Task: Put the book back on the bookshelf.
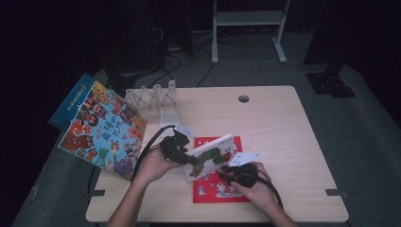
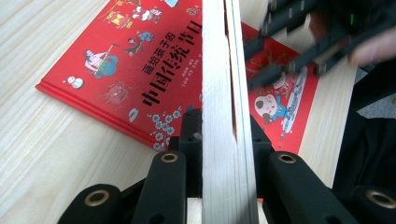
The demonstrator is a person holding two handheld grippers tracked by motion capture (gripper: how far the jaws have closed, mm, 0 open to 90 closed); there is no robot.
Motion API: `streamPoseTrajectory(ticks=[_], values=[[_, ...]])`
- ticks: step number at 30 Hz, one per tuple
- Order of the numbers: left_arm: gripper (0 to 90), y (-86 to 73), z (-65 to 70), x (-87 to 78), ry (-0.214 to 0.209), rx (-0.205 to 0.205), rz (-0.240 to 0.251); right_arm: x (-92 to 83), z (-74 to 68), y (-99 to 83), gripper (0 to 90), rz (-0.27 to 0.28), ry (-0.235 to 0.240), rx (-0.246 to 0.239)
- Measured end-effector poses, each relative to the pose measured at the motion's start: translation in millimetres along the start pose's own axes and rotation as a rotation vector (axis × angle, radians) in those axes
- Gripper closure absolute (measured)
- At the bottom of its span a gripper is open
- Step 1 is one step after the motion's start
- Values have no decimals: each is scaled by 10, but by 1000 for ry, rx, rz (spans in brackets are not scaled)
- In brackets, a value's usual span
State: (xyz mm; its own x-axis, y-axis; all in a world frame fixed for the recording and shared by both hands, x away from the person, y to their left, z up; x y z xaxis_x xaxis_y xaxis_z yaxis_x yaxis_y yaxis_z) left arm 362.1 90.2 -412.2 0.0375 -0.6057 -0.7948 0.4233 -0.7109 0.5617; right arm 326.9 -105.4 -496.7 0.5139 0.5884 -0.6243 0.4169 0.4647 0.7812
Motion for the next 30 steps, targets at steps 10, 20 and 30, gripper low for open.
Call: streamPoseTrajectory(ticks=[10, 20, 30], values=[[750, -9, -19, -50, 9, 0, 12, -221, 957, -255, 388, -2, -198, 201], [750, -74, -110, -212, 21, -42, 45, -304, 1503, -479, 291, -49, -348, 287], [750, -181, -191, -422, 41, -74, 79, -275, 1510, -485, 212, -61, -368, 259]])
Point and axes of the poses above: each handheld gripper's, and its own axes: x roughly forward along the jaws, y roughly out of its top, z roughly to its right, the point moved 5 cm from there along x, roughly forward along the jaws, and after that the axes turned 4 degrees about -y, right-handed, at the moved point
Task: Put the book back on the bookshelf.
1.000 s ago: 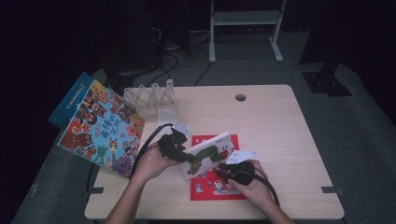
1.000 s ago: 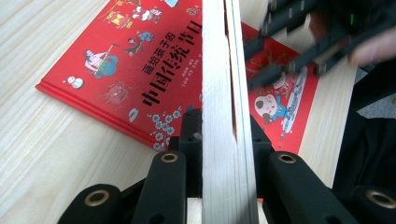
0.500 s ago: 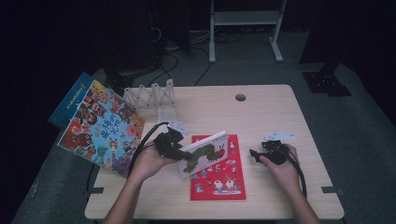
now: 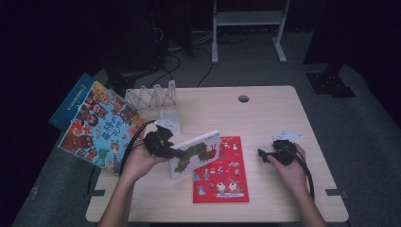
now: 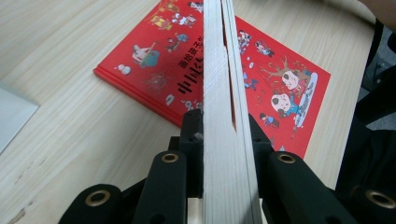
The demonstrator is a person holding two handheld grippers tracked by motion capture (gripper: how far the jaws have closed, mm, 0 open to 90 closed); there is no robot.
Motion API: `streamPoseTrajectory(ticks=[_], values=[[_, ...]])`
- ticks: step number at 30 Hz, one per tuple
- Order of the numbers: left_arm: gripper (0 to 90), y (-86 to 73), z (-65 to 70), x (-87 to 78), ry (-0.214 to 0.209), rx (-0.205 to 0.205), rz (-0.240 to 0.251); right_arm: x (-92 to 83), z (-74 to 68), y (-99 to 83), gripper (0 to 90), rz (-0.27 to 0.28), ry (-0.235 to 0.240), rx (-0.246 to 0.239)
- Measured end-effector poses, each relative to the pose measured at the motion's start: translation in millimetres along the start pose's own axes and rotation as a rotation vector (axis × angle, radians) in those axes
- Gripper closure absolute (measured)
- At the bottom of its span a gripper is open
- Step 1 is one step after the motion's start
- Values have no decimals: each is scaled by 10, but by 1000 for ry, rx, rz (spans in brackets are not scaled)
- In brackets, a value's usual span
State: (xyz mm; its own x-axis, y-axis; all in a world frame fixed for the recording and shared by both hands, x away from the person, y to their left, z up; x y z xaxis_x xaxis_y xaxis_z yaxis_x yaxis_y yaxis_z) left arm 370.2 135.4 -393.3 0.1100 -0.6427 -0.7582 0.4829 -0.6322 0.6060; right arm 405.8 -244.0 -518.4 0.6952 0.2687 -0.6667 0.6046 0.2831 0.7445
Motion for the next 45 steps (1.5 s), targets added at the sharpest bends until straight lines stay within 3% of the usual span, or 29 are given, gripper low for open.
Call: streamPoseTrajectory(ticks=[17, 36, 45], values=[[750, -221, -263, -332, 46, -92, 65, 0, 0, 0, 211, 0, 0, 1], [751, -405, -547, -733, 171, -187, 127, 1, 1, 0, 207, 0, -1, 3], [751, -450, -693, -827, 232, -227, 167, 1, 1, 0, 206, -1, -2, 3]])
Point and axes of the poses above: each handheld gripper's, and its own axes: x roughly forward along the jaws, y roughly out of its top, z roughly to its right, the point moved 5 cm from there along x, roughly forward along the jaws, and after that the axes turned 4 degrees about -y, right-handed, at the moved point
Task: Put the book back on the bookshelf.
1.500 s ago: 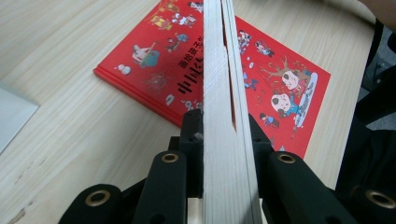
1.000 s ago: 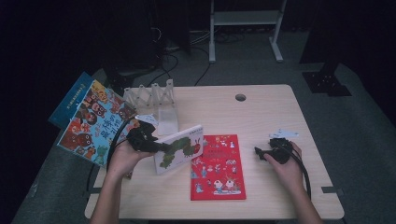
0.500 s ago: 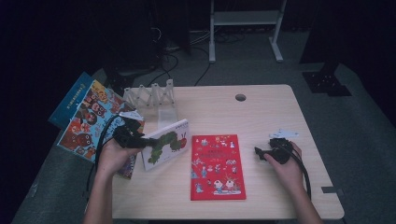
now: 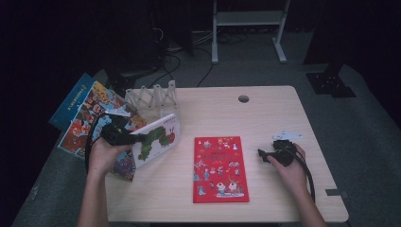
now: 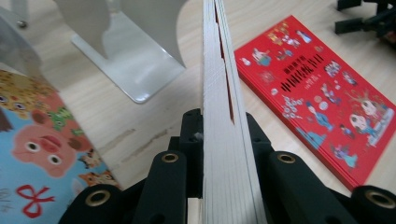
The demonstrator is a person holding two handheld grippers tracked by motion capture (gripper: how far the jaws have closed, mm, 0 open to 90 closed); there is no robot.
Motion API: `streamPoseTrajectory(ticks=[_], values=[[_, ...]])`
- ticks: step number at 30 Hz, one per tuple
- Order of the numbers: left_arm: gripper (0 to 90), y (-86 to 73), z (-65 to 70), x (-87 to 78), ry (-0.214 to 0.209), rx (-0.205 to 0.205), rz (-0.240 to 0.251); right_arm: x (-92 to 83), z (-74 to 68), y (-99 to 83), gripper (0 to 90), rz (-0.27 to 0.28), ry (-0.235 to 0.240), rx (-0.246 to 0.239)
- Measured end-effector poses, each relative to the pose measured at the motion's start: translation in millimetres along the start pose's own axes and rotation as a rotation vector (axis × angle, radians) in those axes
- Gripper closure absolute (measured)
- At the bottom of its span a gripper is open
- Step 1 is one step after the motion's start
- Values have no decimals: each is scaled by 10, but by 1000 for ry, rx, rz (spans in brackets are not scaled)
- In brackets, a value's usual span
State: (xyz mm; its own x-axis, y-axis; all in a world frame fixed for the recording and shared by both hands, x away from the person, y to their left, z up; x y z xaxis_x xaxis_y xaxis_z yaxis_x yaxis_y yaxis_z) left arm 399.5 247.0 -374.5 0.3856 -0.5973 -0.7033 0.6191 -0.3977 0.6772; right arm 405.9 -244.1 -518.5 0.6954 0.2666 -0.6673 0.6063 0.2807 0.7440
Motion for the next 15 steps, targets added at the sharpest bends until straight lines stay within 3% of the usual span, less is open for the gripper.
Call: streamPoseTrajectory(ticks=[15], values=[[751, 169, -194, 179, 81, -18, 60, 0, 0, 0, 205, 0, 0, 0]])
Point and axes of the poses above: each handheld gripper's, and its own axes: x roughly forward along the jaws, y roughly out of its top, z roughly to its right, the point moved 5 cm from there along x, roughly forward along the jaws, and after that the axes turned 4 degrees about -y, right-handed, at the moved point
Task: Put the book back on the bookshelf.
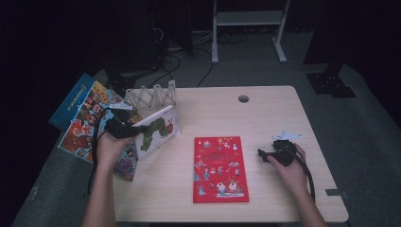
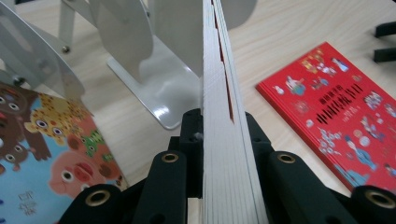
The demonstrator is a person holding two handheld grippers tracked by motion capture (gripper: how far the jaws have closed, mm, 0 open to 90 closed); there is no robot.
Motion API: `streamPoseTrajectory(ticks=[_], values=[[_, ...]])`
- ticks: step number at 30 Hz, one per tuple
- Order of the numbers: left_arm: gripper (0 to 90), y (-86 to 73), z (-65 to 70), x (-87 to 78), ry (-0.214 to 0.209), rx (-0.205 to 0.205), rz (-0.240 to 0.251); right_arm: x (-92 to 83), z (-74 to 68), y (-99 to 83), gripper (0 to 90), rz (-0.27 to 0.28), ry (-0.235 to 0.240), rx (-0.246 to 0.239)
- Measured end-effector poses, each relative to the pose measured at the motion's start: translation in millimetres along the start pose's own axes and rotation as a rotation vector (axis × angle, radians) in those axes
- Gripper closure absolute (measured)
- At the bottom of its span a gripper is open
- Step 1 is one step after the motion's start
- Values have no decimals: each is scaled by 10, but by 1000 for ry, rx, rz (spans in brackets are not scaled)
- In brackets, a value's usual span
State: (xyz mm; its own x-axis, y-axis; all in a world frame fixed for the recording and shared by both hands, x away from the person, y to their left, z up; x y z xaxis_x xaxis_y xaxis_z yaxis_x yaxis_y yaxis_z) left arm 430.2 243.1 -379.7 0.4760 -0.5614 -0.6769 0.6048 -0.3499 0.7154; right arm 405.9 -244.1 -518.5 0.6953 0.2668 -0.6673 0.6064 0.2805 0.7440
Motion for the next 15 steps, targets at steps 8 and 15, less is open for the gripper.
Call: streamPoseTrajectory(ticks=[8, 15], values=[[751, 102, -32, 231, 41, 5, 6, 0, 1, 0, 204, 0, 0, 1], [749, 95, -59, 349, 67, 7, 27, 0, 0, 0, 205, 0, 0, 0]])
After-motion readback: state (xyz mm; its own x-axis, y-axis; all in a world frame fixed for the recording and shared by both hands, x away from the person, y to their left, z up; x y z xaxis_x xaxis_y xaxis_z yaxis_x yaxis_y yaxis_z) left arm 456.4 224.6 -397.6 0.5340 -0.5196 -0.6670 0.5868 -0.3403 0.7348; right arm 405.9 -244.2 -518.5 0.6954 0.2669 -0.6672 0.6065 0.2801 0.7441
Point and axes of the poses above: each handheld gripper's, and its own axes: x roughly forward along the jaws, y roughly out of its top, z roughly to its right, the point moved 5 cm from there along x, roughly forward along the jaws, and after that the axes turned 4 degrees about -y, right-handed, at the moved point
